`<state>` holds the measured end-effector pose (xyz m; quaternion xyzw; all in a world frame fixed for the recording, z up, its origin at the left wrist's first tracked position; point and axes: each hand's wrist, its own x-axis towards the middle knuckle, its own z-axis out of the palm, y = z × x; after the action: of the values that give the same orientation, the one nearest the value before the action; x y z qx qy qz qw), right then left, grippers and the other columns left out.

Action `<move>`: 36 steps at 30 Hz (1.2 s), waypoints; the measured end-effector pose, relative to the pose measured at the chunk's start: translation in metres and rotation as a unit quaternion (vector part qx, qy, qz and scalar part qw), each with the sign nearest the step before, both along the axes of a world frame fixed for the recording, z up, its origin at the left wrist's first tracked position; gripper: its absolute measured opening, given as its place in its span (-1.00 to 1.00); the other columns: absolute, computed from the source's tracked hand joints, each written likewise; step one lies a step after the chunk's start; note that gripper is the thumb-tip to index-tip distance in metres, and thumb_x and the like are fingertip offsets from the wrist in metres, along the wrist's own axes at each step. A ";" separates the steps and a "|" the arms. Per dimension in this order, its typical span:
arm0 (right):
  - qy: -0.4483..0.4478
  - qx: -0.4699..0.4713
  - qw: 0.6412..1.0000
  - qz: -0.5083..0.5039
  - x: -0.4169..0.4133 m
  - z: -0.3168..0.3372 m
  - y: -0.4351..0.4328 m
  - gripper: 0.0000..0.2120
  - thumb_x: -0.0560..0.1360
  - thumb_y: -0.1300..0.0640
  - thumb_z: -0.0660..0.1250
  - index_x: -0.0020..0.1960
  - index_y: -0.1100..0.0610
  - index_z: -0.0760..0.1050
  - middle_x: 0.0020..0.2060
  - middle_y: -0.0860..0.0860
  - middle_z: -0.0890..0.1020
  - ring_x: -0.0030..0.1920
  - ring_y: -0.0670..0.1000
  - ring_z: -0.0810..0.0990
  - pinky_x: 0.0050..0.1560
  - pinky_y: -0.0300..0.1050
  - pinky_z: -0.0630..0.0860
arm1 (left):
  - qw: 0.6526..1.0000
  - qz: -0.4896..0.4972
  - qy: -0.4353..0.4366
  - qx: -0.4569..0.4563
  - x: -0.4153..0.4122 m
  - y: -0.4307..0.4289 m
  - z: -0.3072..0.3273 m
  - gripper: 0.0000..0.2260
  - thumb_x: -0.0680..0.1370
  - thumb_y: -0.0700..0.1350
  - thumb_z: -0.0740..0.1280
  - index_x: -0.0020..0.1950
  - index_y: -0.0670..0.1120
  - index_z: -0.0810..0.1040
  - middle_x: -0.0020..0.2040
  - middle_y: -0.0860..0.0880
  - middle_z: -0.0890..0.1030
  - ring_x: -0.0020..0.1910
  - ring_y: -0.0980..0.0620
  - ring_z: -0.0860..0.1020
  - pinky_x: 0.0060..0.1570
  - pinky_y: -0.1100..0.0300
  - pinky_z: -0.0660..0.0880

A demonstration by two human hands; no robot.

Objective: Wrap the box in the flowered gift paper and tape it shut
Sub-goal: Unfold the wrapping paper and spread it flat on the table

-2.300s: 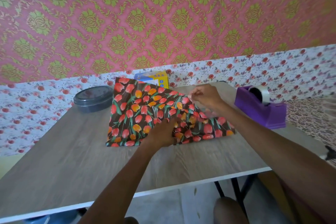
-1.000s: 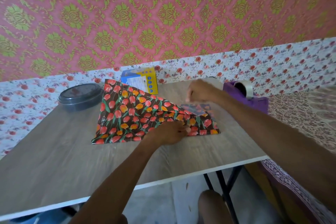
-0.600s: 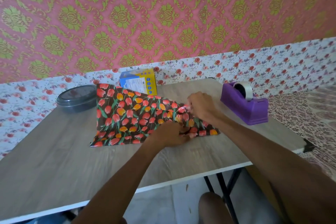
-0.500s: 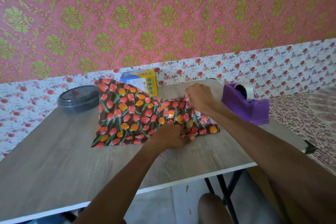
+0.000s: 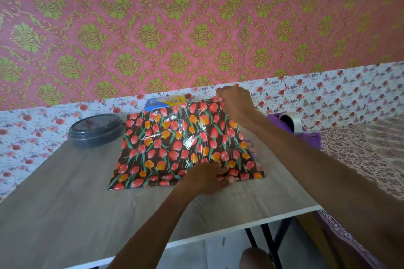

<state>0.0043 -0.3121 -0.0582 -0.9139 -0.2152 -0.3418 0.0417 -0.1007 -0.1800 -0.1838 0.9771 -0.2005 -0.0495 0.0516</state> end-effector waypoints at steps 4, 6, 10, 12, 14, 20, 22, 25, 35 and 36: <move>0.025 -0.034 0.999 -0.009 -0.007 -0.007 -0.010 -0.68 0.44 0.40 0.34 0.12 0.11 0.59 -0.25 0.05 0.67 -0.23 0.07 0.65 -0.10 -0.06 0.60 | 0.990 0.021 0.015 -0.137 -0.003 0.002 -0.002 -0.62 0.67 0.09 0.11 0.44 0.01 0.42 0.30 -0.07 0.55 0.20 -0.04 0.53 0.08 0.17 0.39; 0.019 -0.020 1.000 0.001 -0.008 -0.009 -0.018 -0.62 0.42 0.40 0.35 0.14 0.06 0.60 -0.25 0.03 0.68 -0.20 0.06 0.66 0.08 -0.01 0.57 | 0.974 0.047 -0.007 -0.221 -0.002 0.004 -0.005 -0.68 0.68 -0.06 0.15 0.42 0.01 0.45 0.19 -0.11 0.62 0.03 -0.03 0.60 -0.02 0.17 0.47; -0.029 0.066 0.994 0.076 -0.014 -0.009 -0.027 -0.72 0.42 0.32 0.45 0.05 0.03 0.68 -0.22 0.01 0.72 -0.19 0.02 0.69 0.02 -0.10 0.55 | 0.897 0.171 -0.119 -0.389 0.001 -0.001 -0.004 -0.63 0.58 -0.36 0.19 0.30 -0.07 0.56 0.19 -0.06 0.64 -0.01 0.07 0.65 -0.13 0.23 0.59; -0.016 0.115 0.982 0.146 -0.022 -0.004 -0.029 -0.77 0.46 0.32 0.41 0.02 0.07 0.70 -0.15 0.04 0.73 -0.17 0.04 0.68 -0.10 -0.15 0.56 | 0.822 0.222 -0.215 -0.477 -0.004 -0.004 0.005 -0.65 0.52 -0.41 0.24 0.20 -0.10 0.60 0.13 -0.03 0.66 -0.01 0.13 0.63 -0.15 0.37 0.55; 0.032 0.111 0.974 0.195 -0.031 0.002 -0.029 -0.75 0.51 0.34 0.34 0.04 0.07 0.69 -0.06 0.04 0.72 -0.14 0.07 0.66 -0.15 -0.05 0.60 | 0.757 0.219 -0.329 -0.519 -0.014 -0.001 0.022 -0.64 0.50 -0.40 0.33 0.23 -0.08 0.55 0.14 0.01 0.61 -0.01 0.20 0.58 -0.08 0.34 0.56; 0.356 0.008 0.894 0.272 -0.058 0.012 -0.035 -0.64 0.50 0.40 0.35 -0.06 -0.07 0.65 -0.11 -0.10 0.69 -0.14 -0.17 0.62 -0.06 -0.16 0.54 | 0.870 0.164 -0.456 -0.090 -0.012 0.058 0.081 -0.31 0.34 -0.15 0.55 0.41 0.09 0.38 0.48 0.00 0.31 0.54 -0.09 0.11 0.49 -0.25 -0.07; 0.414 -0.045 0.867 0.273 -0.061 0.013 -0.038 -0.65 0.51 0.35 0.37 -0.12 -0.13 0.61 -0.16 -0.08 0.69 -0.16 -0.09 0.62 -0.02 -0.05 0.54 | 0.915 0.122 -0.385 0.023 -0.014 0.072 0.096 -0.62 0.42 -0.10 0.48 0.22 0.09 0.57 0.36 0.05 0.48 0.52 -0.05 0.19 0.46 -0.31 -0.17; 0.511 -0.110 0.810 0.265 -0.071 0.016 -0.041 -0.81 0.54 0.29 0.36 0.00 0.03 0.65 -0.14 0.00 0.70 -0.16 -0.02 0.62 -0.05 -0.04 0.52 | 0.962 0.071 -0.249 0.088 -0.025 0.084 0.111 -0.86 0.54 -0.02 0.37 0.04 -0.01 0.65 0.03 -0.01 0.66 0.19 -0.03 0.55 0.40 -0.14 0.21; 0.533 -0.043 0.828 0.168 -0.074 -0.012 -0.010 -0.79 0.63 0.16 0.20 0.03 0.02 0.61 -0.12 -0.02 0.68 -0.21 -0.06 0.61 -0.17 -0.14 0.49 | 0.974 -0.043 0.187 0.118 -0.117 0.053 0.122 -0.76 0.42 0.01 0.53 -0.09 -0.14 0.68 -0.42 0.14 0.58 -0.43 0.15 0.49 -0.26 0.23 0.46; 0.526 -0.079 0.834 0.148 -0.072 -0.023 -0.003 -0.82 0.63 0.13 0.21 -0.01 0.00 0.59 -0.15 -0.04 0.64 -0.21 -0.05 0.58 -0.18 -0.15 0.46 | 0.969 -0.044 0.217 0.108 -0.119 0.054 0.120 -0.74 0.43 0.02 0.53 -0.10 -0.18 0.68 -0.39 0.09 0.56 -0.40 0.11 0.45 -0.26 0.22 0.41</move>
<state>-0.0679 -0.3153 -0.0807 -0.9130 -0.3202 0.2188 0.1264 -0.2198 -0.1261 -0.0637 0.9331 -0.2205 -0.2837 -0.0138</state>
